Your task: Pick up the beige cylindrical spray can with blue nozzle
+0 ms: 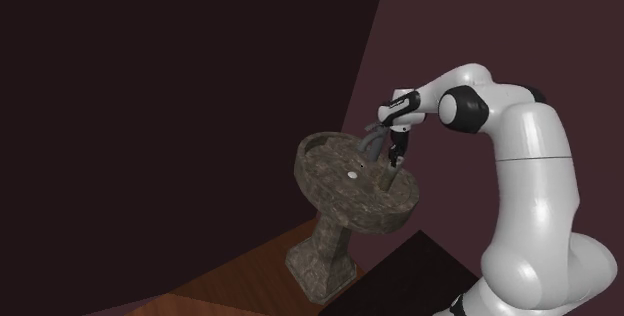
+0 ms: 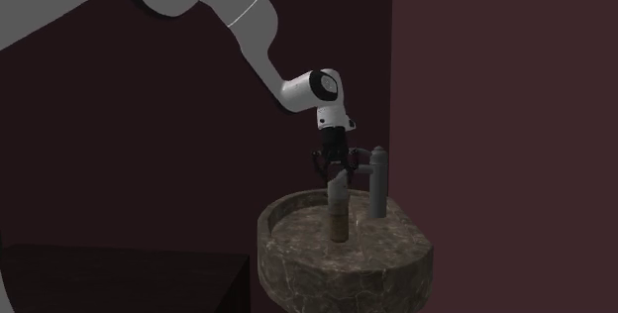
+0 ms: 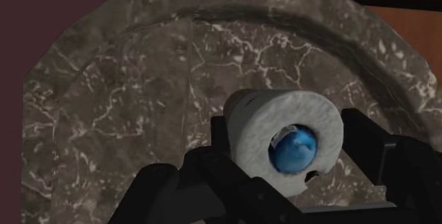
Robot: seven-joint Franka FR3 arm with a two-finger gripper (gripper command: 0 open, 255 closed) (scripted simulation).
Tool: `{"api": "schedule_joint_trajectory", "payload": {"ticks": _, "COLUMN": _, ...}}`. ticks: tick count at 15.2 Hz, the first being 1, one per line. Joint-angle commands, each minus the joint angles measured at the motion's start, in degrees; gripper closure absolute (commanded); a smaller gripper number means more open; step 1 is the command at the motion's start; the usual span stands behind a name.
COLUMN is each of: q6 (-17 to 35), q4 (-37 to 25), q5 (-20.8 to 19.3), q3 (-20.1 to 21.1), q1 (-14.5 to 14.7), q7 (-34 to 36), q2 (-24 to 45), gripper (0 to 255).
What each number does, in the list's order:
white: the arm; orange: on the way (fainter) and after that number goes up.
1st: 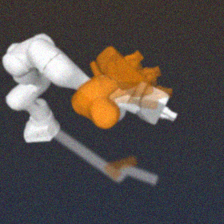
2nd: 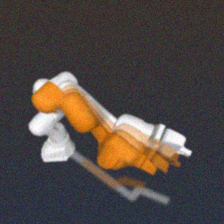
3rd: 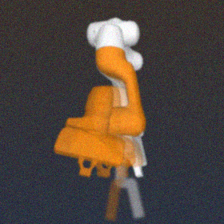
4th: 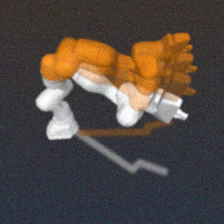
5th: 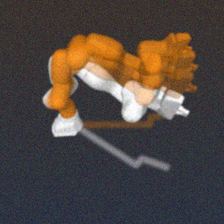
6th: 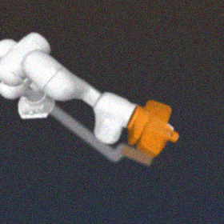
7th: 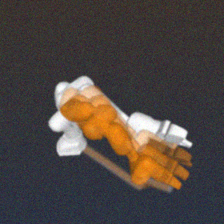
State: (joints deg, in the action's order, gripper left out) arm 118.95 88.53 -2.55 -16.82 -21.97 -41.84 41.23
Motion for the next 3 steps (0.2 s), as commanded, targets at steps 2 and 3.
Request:
{"api": "schedule_joint_trajectory", "payload": {"ticks": 2, "q6": -1.0, "q4": 0.1, "q5": -0.2, "q3": -0.1, "q1": 0.2, "q7": -0.1, "q2": -1.0, "gripper": 255}}
{"api": "schedule_joint_trajectory", "payload": {"ticks": 3, "q6": -1.0, "q4": 0.0, "q5": -0.2, "q3": -0.1, "q1": 0.2, "q7": -0.1, "q2": -1.0, "gripper": 255}}
